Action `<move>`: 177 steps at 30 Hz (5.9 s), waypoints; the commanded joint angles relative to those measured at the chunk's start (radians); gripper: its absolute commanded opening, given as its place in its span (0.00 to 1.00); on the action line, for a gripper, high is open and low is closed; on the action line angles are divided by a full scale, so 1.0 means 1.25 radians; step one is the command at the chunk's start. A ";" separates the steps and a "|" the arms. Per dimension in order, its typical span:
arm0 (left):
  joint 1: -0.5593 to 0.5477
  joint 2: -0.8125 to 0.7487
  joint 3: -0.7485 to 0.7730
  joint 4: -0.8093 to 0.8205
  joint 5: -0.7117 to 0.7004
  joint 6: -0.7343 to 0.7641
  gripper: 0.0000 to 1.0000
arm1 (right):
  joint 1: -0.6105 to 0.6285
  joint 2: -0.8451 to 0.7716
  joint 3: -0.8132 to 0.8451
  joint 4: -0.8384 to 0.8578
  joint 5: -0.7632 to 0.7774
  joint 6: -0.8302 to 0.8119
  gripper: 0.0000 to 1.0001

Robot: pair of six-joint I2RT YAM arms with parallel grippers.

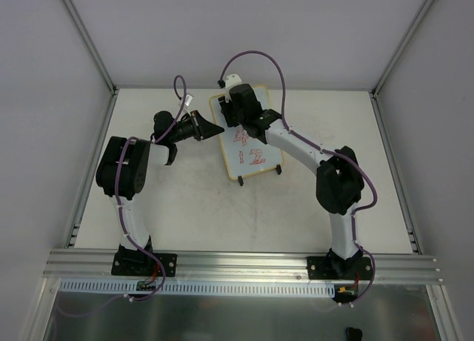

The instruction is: Erase the whiteboard

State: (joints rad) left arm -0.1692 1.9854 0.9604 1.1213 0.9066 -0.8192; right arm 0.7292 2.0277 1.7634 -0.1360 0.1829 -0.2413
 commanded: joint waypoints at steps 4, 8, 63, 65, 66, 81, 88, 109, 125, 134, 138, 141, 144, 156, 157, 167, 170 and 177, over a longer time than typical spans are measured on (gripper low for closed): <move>-0.018 -0.009 -0.003 0.039 0.013 0.086 0.00 | 0.006 -0.016 -0.030 -0.030 0.049 0.011 0.00; -0.019 -0.008 -0.003 0.042 0.016 0.086 0.00 | -0.037 -0.018 -0.034 -0.030 0.032 0.032 0.00; -0.022 -0.015 -0.005 0.040 0.025 0.092 0.00 | 0.009 -0.072 -0.139 0.098 0.029 0.036 0.00; -0.022 -0.015 -0.005 0.040 0.025 0.092 0.00 | 0.029 -0.065 -0.136 0.098 0.033 0.040 0.00; -0.022 -0.017 -0.005 0.040 0.025 0.092 0.00 | 0.033 -0.062 -0.132 0.097 0.032 0.043 0.00; -0.022 -0.019 -0.009 0.044 0.029 0.096 0.00 | -0.091 -0.075 -0.170 0.068 0.067 0.049 0.00; -0.022 -0.021 -0.009 0.044 0.029 0.097 0.00 | -0.172 -0.081 -0.174 0.046 0.093 0.032 0.00; -0.022 -0.020 -0.011 0.043 0.029 0.101 0.00 | -0.234 -0.082 -0.169 0.022 0.127 0.014 0.00; -0.022 -0.020 -0.011 0.043 0.028 0.099 0.00 | -0.072 -0.100 -0.191 0.061 0.054 0.054 0.00; -0.022 -0.021 -0.011 0.043 0.028 0.097 0.00 | 0.022 -0.085 -0.191 0.083 0.044 0.096 0.00; -0.023 -0.020 -0.011 0.043 0.029 0.097 0.00 | 0.028 -0.071 -0.192 0.084 0.049 0.106 0.00; -0.023 -0.020 -0.011 0.044 0.029 0.097 0.00 | 0.027 -0.075 -0.207 0.084 0.076 0.101 0.00; -0.023 -0.019 -0.011 0.045 0.029 0.098 0.00 | 0.013 -0.087 -0.229 0.084 0.115 0.095 0.00; -0.023 -0.019 -0.010 0.049 0.031 0.097 0.00 | -0.137 -0.140 -0.344 0.084 0.159 0.108 0.00; -0.023 -0.020 -0.010 0.049 0.031 0.097 0.00 | -0.146 -0.142 -0.352 0.084 0.160 0.110 0.00; -0.023 -0.019 -0.010 0.049 0.031 0.097 0.00 | -0.194 -0.172 -0.406 0.093 0.180 0.112 0.00; -0.023 -0.021 -0.011 0.049 0.031 0.097 0.00 | -0.194 -0.175 -0.417 0.093 0.179 0.122 0.00; -0.023 -0.022 -0.010 0.049 0.032 0.096 0.00 | -0.142 -0.173 -0.436 0.150 0.132 0.139 0.00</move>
State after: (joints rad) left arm -0.1795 1.9839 0.9527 1.1400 0.8982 -0.8001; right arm 0.5365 1.7821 1.2533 0.1154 0.2893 -0.0673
